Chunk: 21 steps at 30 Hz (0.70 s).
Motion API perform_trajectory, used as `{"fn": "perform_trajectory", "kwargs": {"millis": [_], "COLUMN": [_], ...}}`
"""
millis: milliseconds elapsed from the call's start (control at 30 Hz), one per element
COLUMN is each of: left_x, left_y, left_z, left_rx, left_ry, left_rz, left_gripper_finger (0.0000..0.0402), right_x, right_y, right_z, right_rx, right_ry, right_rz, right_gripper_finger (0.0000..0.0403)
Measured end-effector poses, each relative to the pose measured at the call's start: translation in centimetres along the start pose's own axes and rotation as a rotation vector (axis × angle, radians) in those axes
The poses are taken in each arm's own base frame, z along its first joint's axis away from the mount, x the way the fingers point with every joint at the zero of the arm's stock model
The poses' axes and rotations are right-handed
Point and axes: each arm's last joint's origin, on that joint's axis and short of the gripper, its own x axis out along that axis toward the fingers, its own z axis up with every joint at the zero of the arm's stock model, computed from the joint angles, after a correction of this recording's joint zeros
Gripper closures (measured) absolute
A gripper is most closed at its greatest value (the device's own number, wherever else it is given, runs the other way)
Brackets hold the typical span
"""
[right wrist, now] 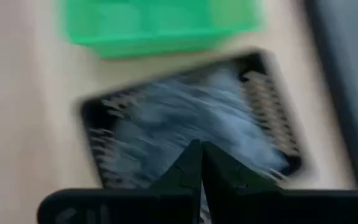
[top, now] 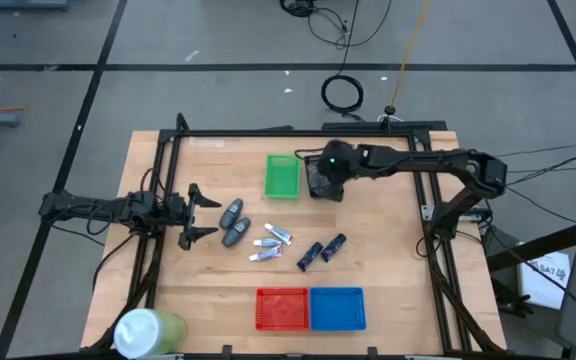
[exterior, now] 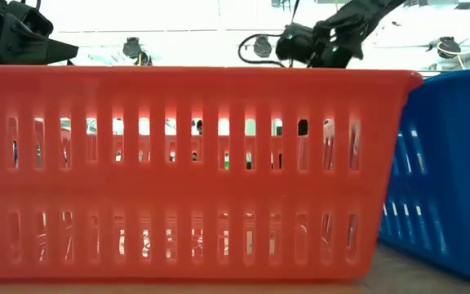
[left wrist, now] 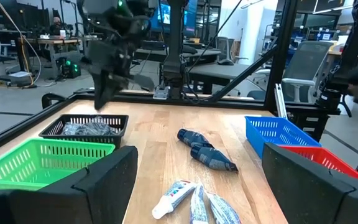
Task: Pick & Place Travel size toiletries
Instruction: Put the hairbrush into the black bin
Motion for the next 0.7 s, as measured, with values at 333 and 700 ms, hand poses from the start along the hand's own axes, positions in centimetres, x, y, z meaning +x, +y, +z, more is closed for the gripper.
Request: {"fn": "perform_trajectory", "kwargs": {"millis": [333,700], "left_x": [0.0,0.0], "left_y": [0.0,0.0], "left_z": [0.0,0.0], "left_rx": [0.000,0.000], "left_ry": [0.000,0.000], "left_rz": [0.003,0.006], "left_gripper_finger": [0.0064,0.0064], "right_x": [-0.1,2.5], "right_y": [-0.8,-0.2], "right_z": [-4.5,-7.5], "right_rx": [0.140,0.221], "right_ry": [0.138,0.037], "right_rz": [-0.133,0.033], "right_gripper_finger": [0.0403,0.0403]}}
